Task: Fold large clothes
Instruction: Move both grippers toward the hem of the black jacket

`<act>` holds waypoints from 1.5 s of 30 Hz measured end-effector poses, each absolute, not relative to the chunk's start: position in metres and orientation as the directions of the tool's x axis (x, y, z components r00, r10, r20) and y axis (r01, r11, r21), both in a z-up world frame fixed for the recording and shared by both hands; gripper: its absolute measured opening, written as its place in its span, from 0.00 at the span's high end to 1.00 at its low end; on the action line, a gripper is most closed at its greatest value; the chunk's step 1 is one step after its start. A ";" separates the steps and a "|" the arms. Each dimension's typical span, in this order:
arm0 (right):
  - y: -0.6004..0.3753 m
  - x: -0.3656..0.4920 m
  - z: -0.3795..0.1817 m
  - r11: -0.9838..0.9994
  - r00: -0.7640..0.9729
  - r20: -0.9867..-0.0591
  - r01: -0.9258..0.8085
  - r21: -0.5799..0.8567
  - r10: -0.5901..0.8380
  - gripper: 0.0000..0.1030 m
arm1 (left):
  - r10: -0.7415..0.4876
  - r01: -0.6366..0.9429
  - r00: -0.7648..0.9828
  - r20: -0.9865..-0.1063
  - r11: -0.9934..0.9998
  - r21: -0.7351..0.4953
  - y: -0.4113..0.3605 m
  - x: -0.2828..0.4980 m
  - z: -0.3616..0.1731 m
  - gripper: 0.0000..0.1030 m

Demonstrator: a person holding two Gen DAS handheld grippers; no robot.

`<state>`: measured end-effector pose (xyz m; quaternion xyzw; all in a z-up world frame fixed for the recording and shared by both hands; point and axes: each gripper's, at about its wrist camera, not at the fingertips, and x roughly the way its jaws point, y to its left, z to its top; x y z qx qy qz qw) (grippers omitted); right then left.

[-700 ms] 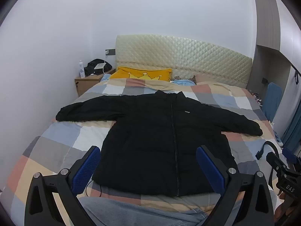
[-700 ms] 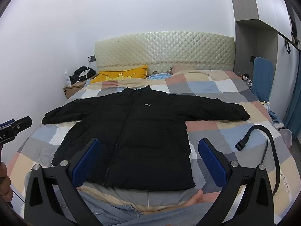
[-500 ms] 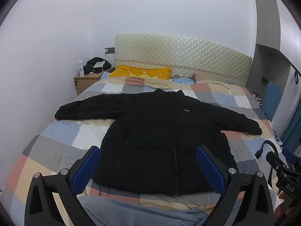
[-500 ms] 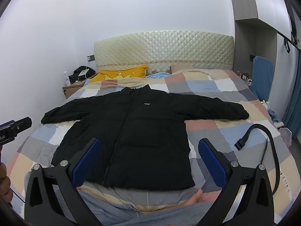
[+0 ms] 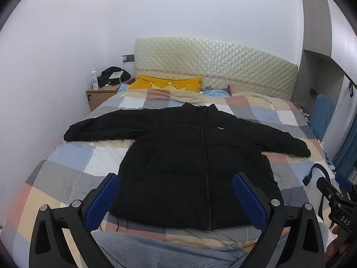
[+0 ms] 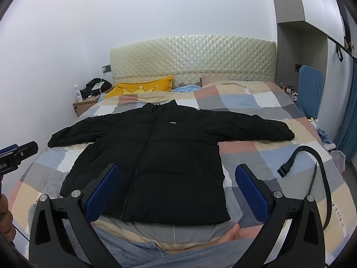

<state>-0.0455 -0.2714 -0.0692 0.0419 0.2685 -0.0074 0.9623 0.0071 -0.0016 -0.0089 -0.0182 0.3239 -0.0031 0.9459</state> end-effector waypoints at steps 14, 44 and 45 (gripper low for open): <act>-0.279 -0.041 -0.070 0.995 0.854 -0.520 0.052 0.087 0.001 0.00 | -0.027 0.010 0.798 -0.603 0.999 -0.031 -0.007 0.003 -0.009 0.01; -0.275 -0.042 -0.064 0.996 0.853 -0.522 0.057 0.069 -0.013 0.00 | -0.047 0.018 0.790 -0.611 0.998 -0.053 -0.004 0.002 -0.010 0.01; -0.276 -0.042 -0.063 0.996 0.854 -0.520 0.060 0.070 -0.015 0.00 | -0.046 0.017 0.790 -0.611 0.998 -0.054 -0.003 0.001 -0.010 0.01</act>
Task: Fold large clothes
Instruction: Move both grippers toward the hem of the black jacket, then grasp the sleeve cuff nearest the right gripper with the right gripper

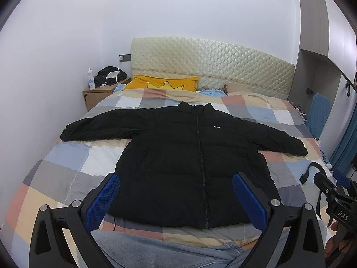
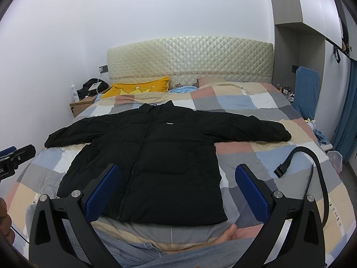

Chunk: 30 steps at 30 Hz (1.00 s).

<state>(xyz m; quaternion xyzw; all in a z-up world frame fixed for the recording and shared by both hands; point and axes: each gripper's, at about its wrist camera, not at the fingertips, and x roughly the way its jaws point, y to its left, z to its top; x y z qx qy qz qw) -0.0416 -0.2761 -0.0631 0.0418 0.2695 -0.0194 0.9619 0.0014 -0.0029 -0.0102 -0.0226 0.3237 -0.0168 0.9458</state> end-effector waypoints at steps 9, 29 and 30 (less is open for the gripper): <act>-0.274 -0.043 -0.060 0.996 0.856 -0.515 0.077 0.052 -0.039 0.00 | -0.044 0.009 0.784 -0.619 0.998 -0.060 0.002 0.006 -0.013 0.01; -0.302 -0.012 -0.065 0.989 0.851 -0.521 0.123 0.078 -0.065 0.00 | -0.077 0.054 0.787 -0.612 0.997 -0.056 -0.024 0.057 -0.022 0.01; -0.303 -0.009 -0.063 0.990 0.854 -0.516 0.121 0.075 -0.066 0.00 | -0.081 0.062 0.789 -0.609 0.997 -0.053 -0.028 0.060 -0.021 0.01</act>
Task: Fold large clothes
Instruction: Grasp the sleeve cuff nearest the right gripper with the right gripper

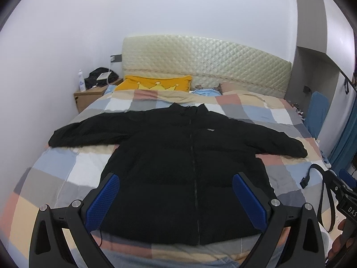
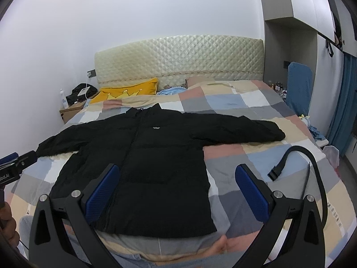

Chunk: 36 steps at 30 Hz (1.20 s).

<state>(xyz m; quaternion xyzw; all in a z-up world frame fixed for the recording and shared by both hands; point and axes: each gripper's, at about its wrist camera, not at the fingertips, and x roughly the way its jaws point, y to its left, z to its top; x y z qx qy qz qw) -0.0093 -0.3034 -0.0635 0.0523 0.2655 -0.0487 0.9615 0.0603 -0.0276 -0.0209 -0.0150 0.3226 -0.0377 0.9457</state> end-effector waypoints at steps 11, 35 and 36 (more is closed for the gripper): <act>-0.342 0.029 -0.036 0.980 0.878 -0.456 0.192 0.053 -0.147 0.00 | -0.122 0.116 0.836 -0.535 0.992 -0.046 -0.058 0.103 0.001 0.01; -0.517 0.167 -0.100 0.877 0.857 -0.385 0.439 0.194 -0.343 0.00 | -0.081 0.093 0.787 -0.611 0.996 -0.011 -0.066 0.201 -0.075 0.01; -0.521 0.174 -0.105 0.877 0.851 -0.389 0.447 0.179 -0.354 0.00 | -0.079 0.092 0.786 -0.613 0.996 -0.010 -0.065 0.204 -0.078 0.01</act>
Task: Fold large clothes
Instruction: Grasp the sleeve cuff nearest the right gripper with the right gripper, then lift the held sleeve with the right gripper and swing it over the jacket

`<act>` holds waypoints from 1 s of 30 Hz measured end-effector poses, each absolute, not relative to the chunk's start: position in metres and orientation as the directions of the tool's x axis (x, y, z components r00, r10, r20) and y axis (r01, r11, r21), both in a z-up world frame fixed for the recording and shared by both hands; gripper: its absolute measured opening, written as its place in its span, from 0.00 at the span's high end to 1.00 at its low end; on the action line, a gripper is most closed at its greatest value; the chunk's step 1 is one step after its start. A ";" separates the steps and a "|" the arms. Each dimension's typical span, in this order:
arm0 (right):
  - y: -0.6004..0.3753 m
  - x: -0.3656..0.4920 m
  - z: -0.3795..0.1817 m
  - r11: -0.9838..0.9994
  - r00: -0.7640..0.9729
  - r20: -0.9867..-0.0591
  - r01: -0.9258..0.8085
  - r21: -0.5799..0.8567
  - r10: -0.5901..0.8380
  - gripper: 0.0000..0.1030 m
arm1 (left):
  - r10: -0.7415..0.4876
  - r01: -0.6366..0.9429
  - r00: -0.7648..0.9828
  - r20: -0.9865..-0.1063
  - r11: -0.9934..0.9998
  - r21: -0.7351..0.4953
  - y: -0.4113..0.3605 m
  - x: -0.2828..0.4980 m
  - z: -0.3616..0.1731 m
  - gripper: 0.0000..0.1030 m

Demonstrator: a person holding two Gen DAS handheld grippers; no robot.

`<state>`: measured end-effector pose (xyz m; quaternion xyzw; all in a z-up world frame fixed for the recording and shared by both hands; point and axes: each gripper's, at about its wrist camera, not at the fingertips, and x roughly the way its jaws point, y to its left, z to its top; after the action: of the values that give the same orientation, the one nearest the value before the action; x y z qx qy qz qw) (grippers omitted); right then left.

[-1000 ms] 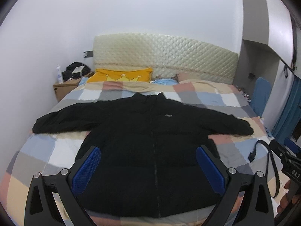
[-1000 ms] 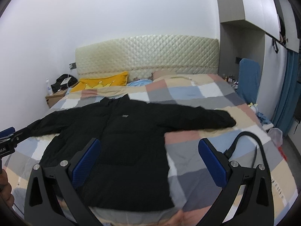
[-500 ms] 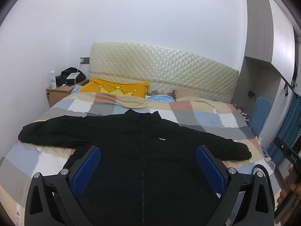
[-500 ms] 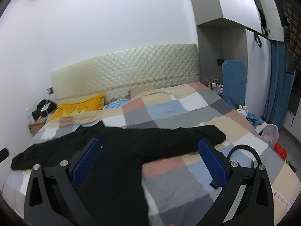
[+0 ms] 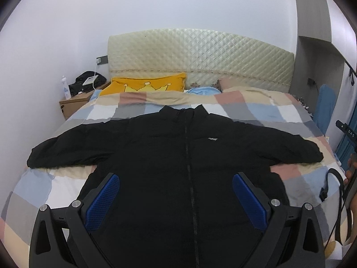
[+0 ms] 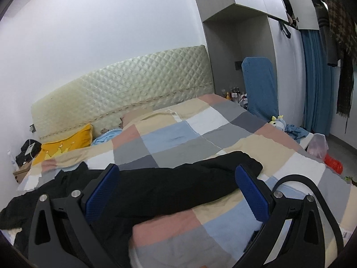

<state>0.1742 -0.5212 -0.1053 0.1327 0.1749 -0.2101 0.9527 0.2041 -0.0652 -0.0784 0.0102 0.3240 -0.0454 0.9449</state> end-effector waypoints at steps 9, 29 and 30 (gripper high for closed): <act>-0.567 0.210 -0.161 0.824 0.796 -0.435 0.536 0.181 -0.422 0.00 | -0.048 0.089 0.783 -0.620 0.995 0.036 -0.046 0.213 -0.117 0.01; -0.666 0.255 -0.321 0.698 0.724 -0.656 0.582 0.416 -0.213 0.06 | -0.038 -0.015 0.708 -0.706 0.998 -0.068 0.000 0.240 -0.176 0.01; -0.674 0.253 -0.326 0.671 0.735 -0.649 0.582 0.459 -0.194 0.06 | -0.039 -0.017 0.701 -0.712 0.997 -0.072 0.000 0.242 -0.179 0.01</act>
<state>0.2530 -0.6737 -0.3263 0.3386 0.2869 -0.2236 0.8678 0.2423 0.0003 -0.1787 -0.0365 0.3866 -0.0060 0.9215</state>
